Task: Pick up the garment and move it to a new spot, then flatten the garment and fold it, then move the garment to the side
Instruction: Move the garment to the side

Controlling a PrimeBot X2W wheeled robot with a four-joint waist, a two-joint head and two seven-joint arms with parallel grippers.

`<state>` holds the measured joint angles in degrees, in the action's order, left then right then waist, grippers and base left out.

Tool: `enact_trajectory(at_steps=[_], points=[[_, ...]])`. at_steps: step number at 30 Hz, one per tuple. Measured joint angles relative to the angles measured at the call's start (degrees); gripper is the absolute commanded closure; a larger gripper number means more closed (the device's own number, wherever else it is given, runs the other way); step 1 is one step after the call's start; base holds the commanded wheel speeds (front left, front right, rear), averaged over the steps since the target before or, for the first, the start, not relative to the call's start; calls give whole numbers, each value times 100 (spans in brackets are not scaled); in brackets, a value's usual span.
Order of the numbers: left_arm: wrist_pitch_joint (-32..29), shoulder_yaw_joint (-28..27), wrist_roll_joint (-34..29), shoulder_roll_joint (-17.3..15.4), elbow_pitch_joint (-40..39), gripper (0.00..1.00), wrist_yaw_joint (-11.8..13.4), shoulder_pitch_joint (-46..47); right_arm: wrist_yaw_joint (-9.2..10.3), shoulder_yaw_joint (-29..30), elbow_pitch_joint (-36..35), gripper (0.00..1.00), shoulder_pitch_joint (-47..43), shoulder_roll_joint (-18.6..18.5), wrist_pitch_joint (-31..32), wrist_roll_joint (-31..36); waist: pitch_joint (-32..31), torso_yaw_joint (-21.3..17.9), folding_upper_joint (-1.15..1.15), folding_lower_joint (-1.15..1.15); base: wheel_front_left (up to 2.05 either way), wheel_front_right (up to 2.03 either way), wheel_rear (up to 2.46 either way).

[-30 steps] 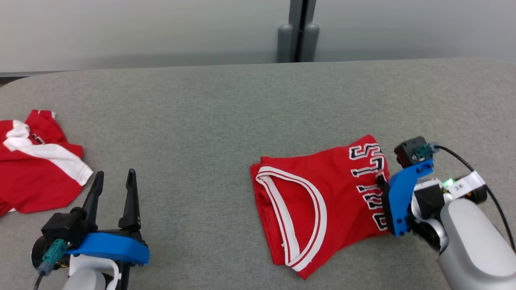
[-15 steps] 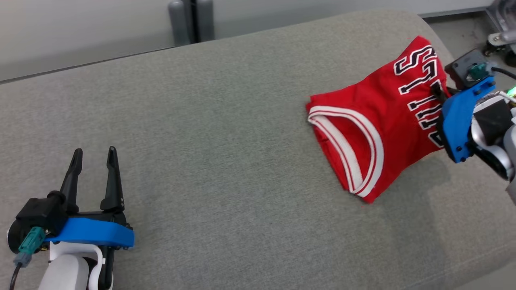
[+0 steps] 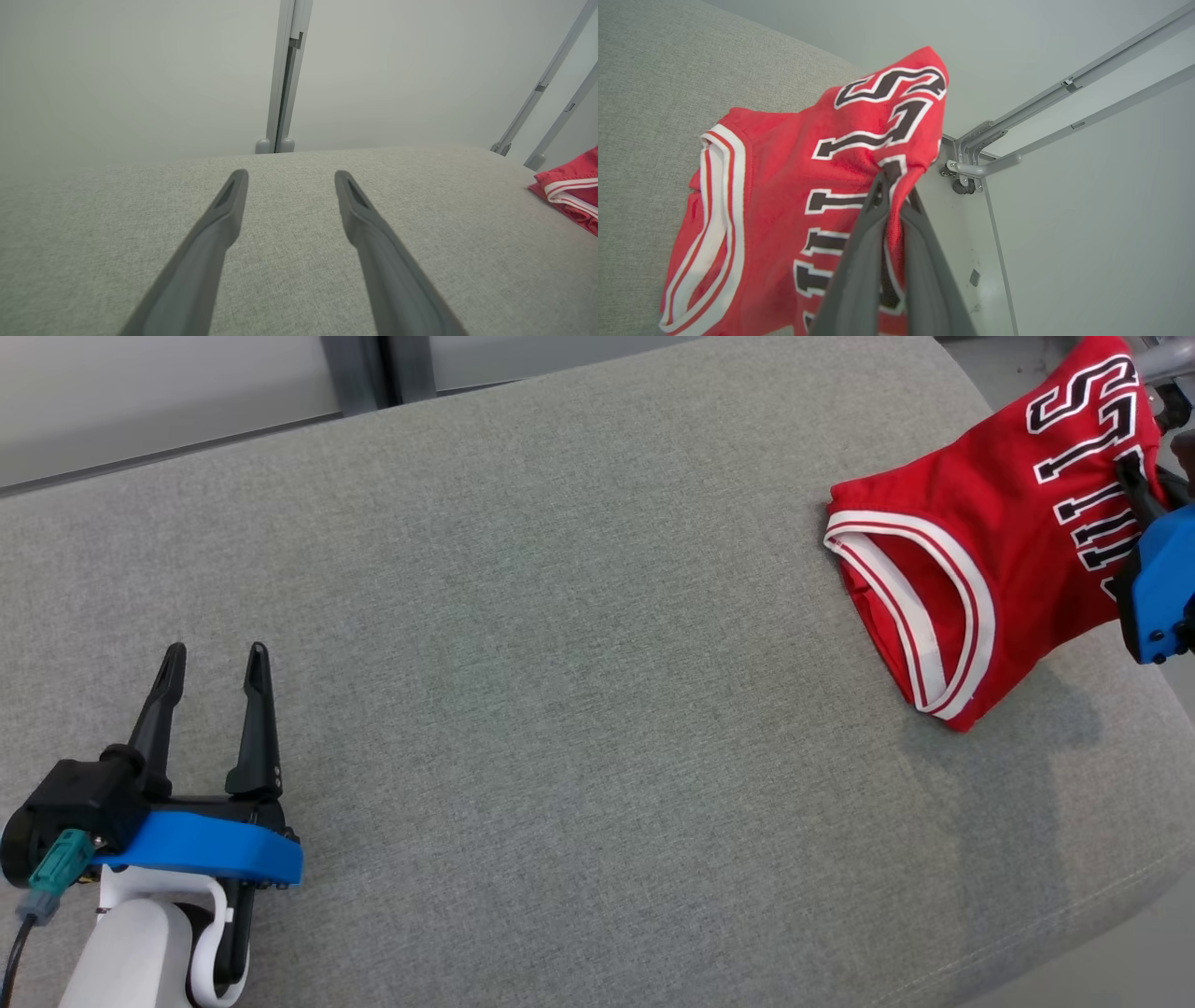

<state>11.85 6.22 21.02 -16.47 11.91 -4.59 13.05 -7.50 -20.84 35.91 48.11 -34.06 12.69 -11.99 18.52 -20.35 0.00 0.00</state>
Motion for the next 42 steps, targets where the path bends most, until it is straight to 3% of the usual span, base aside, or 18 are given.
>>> enact_trajectory(at_steps=[5, 7, 8, 9, 21, 25, 31, 37, 42], points=[[-15, 11, 10, -30, -33, 0, 5, 0, 0, 180, 277, 100, 9, 69, -218, 193, 33, 36, 0, 0, 0, 0, 0], [-15, 18, 14, -31, -29, 0, 7, 0, 0, 248, 374, 68, 6, 143, -221, 218, 28, 58, 0, 0, 0, 0, 0], [-15, 25, 14, -31, -22, 0, 8, 0, 0, 291, 411, 25, 4, 174, -240, 235, 18, 68, 0, 0, 0, 0, 0], [-14, 35, 14, -27, -12, 0, 9, -1, 0, 372, 464, 0, 0, 205, -263, 234, 2, 79, 0, 0, 0, 0, 0], [140, 194, 96, 234, 243, 0, 52, -120, 1, 764, 438, 0, -534, 547, -734, 140, -511, 411, 0, -1, 0, 0, 0], [210, 197, 143, 335, 348, 0, 55, -258, 0, 894, -179, 0, -1101, 730, -1182, -71, -764, 646, 0, -1, 0, 0, 0], [289, 189, 187, 465, 508, 0, 40, -460, 0, 1555, -1391, 0, -2387, 1134, -1859, -231, -1125, 1103, 0, -2, 0, 0, 0], [312, 146, 190, 606, 636, 0, 2, -736, 1, 2184, -2419, 0, -3744, 1707, -2083, -73, -1416, 1522, 0, -2, 0, 0, 0], [314, 57, 44, 769, 643, 0, 0, -957, 1, 2504, -2818, 0, -4442, 2219, -2025, 232, -1630, 1757, 0, -2, 0, 0, 0]])
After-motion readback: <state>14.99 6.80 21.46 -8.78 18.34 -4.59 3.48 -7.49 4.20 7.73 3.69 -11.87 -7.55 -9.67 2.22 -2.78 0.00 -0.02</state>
